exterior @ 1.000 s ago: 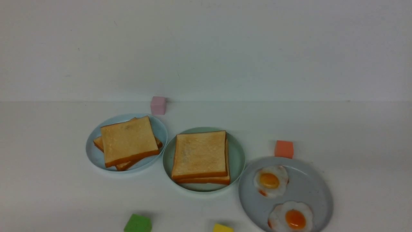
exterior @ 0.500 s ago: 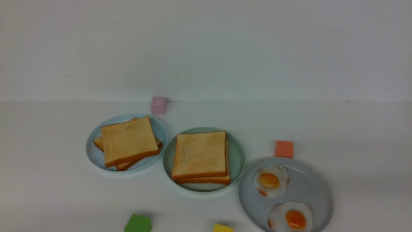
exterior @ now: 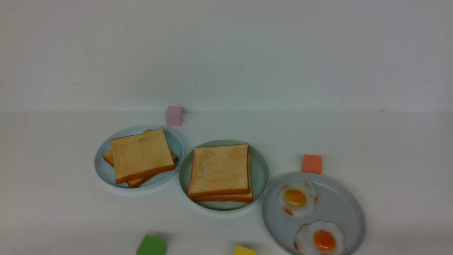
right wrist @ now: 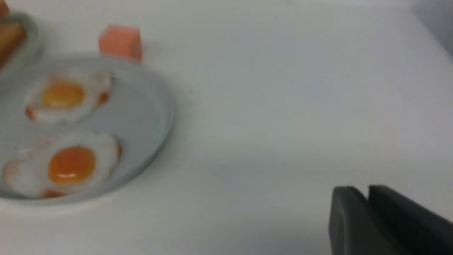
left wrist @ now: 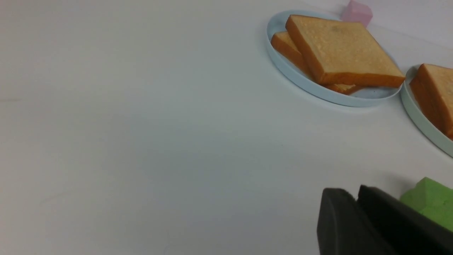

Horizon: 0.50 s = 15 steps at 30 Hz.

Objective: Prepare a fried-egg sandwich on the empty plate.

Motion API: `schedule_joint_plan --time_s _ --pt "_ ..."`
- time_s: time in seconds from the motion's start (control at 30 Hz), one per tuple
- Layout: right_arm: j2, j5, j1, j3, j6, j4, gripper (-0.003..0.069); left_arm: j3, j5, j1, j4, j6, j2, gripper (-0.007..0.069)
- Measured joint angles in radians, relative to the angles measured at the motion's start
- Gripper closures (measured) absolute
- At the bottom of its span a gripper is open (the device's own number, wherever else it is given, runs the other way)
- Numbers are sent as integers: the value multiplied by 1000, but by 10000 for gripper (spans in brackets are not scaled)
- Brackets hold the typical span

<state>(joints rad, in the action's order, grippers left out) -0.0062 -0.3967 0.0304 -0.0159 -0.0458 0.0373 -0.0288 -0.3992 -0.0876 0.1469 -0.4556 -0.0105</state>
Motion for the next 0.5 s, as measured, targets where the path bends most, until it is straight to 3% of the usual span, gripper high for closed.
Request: schedule_joint_plan --time_s 0.5 --pt "-4 -1 0 0 18 4 536 0 1 0 1 0 0 522"
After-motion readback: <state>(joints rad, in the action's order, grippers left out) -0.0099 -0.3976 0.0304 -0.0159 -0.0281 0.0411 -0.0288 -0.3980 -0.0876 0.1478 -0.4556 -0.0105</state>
